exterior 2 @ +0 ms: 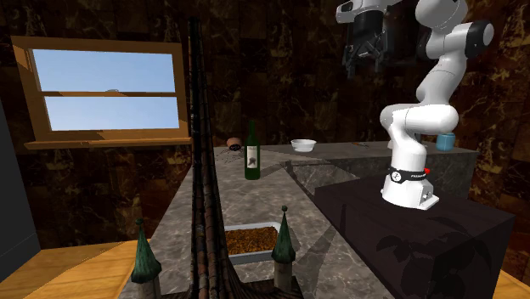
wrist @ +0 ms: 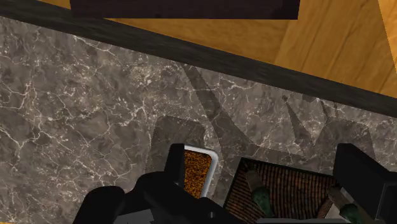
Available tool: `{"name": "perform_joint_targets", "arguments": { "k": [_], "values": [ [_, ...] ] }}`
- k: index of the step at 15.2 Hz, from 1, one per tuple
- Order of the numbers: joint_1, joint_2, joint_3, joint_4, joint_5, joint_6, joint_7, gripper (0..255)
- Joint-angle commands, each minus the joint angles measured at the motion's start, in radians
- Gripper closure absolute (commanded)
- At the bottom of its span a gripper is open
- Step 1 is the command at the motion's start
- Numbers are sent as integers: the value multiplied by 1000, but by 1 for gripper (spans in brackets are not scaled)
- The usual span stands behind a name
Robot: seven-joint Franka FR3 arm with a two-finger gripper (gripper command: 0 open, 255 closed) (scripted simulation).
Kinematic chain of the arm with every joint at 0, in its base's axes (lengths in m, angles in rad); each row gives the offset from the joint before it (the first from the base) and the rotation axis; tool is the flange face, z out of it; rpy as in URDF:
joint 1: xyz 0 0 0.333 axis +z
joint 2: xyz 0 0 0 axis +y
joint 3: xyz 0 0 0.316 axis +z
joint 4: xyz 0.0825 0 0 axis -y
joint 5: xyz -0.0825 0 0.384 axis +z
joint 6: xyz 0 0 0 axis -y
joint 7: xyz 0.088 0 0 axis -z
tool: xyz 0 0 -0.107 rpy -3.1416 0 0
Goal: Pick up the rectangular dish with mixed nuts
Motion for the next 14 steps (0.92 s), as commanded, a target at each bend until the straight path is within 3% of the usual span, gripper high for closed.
{"name": "perform_joint_targets", "arguments": {
  "k": [1, 8, 14],
  "values": [
    [0, 0, 0, 0, 0, 0, 0, 0],
    [22, 138, 196, -84, -158, 213, 43, 0],
    [0, 311, 363, -126, -360, 374, 144, 0]
  ]
}}
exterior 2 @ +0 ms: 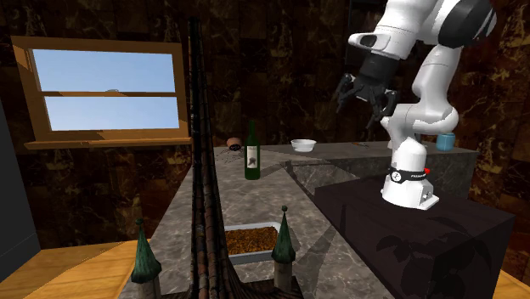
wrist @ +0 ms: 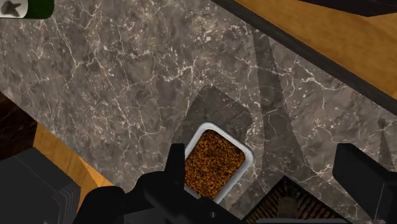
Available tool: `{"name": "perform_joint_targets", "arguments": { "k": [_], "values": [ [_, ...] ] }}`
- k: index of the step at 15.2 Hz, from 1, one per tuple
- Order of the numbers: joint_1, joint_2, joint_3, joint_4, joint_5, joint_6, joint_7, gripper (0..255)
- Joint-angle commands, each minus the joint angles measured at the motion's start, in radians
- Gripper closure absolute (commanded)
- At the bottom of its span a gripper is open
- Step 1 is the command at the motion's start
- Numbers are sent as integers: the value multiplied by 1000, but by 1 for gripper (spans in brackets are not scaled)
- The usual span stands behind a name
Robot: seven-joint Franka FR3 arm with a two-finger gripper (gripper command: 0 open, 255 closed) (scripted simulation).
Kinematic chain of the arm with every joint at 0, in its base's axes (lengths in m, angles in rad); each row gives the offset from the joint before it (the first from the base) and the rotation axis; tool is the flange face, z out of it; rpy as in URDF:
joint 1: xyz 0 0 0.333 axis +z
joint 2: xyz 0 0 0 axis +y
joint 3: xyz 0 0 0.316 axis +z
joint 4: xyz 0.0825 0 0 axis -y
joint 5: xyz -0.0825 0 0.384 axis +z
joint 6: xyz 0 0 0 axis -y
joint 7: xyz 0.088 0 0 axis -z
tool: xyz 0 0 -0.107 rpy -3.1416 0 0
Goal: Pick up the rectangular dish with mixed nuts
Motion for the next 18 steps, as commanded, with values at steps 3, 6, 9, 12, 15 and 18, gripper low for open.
{"name": "perform_joint_targets", "arguments": {
  "k": [3, 6, 9, 12, 15, 18],
  "values": [
    [-31, 136, 113, -18, -180, 88, 106, 0],
    [-64, 265, 190, -6, -353, 114, 212, 0],
    [-84, 416, 248, 22, -554, 95, 333, 0],
    [-75, 582, 267, 64, -760, 31, 445, 0],
    [-34, 747, 245, 112, -948, -56, 527, 0],
    [20, 900, 195, 166, -1111, -142, 577, 0]
  ]
}}
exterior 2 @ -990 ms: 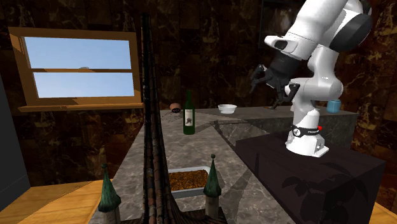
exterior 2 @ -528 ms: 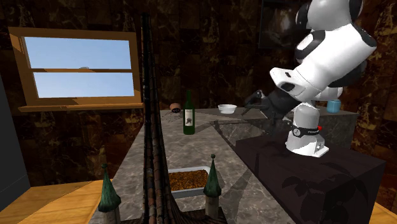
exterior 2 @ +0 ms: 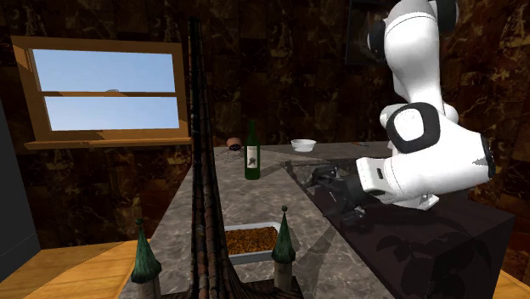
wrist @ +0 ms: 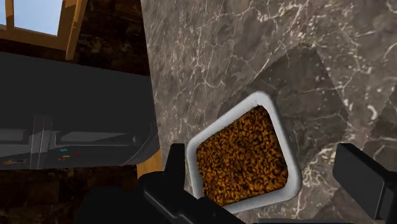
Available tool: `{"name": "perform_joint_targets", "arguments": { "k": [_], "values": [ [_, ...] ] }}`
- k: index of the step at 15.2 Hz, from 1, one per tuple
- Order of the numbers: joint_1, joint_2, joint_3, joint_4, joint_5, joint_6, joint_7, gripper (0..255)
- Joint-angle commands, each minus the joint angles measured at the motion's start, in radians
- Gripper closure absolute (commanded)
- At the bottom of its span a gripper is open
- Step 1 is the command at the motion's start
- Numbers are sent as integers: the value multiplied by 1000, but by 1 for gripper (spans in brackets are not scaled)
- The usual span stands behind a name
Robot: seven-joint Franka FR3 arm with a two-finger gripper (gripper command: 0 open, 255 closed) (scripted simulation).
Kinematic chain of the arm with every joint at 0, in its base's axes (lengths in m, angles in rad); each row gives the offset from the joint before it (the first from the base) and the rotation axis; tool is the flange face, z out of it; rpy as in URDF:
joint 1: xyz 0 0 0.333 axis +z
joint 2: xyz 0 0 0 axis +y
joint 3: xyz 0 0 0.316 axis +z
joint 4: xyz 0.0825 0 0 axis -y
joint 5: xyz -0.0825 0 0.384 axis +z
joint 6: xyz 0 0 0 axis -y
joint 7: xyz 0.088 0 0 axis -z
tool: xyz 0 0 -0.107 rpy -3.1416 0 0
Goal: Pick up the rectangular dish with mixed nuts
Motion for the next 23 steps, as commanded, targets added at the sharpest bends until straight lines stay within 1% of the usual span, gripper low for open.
{"name": "perform_joint_targets", "arguments": {
  "k": [1, 6, 7, 8, 15, 17, 18, 23],
  "values": [
    [36, 103, -38, 38, -113, -58, 28, 0],
    [122, 330, -153, 144, -338, -173, 49, 0],
    [138, 374, -178, 168, -379, -191, 47, 0],
    [146, 396, -192, 181, -400, -201, 46, 0],
    [163, 494, -212, 238, -424, -208, 84, 0],
    [152, 505, -200, 242, -433, -217, 86, 0],
    [152, 509, -201, 249, -434, -216, 83, 255],
    [154, 504, -198, 238, -430, -219, 90, 255]
  ]
}}
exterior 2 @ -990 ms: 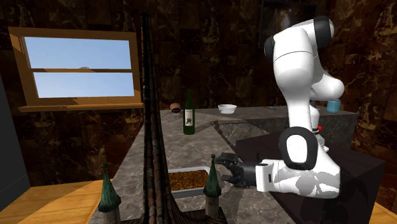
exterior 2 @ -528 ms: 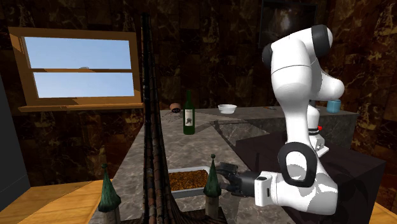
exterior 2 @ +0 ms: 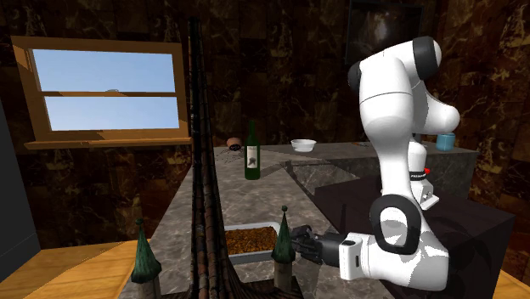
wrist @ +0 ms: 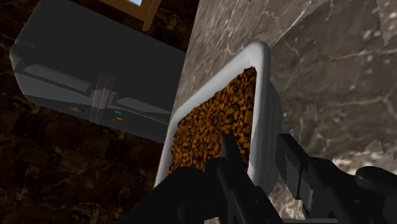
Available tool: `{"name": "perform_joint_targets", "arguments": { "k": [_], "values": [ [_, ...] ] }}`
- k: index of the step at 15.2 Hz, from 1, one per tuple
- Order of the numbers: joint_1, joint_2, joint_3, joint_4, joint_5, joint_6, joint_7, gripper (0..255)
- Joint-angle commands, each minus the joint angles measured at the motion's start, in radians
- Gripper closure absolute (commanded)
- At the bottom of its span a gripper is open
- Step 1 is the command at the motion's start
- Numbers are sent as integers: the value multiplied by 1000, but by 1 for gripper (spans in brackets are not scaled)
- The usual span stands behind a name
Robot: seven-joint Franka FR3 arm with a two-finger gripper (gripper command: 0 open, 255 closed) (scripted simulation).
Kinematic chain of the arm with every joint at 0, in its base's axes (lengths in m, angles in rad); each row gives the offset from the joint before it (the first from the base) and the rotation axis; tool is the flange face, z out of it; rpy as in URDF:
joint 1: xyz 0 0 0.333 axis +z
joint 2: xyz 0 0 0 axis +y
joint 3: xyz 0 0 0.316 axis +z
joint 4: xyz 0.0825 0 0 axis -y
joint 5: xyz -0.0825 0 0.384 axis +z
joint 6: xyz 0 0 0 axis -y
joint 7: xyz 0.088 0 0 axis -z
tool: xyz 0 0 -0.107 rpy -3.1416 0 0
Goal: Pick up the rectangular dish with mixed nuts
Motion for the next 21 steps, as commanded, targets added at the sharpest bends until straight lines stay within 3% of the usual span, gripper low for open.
{"name": "perform_joint_targets", "arguments": {
  "k": [1, 21],
  "values": [
    [-1, 5, -2, 2, -2, 7, 2, 255],
    [-43, -204, 44, -109, 50, 28, -91, 255]
  ]
}}
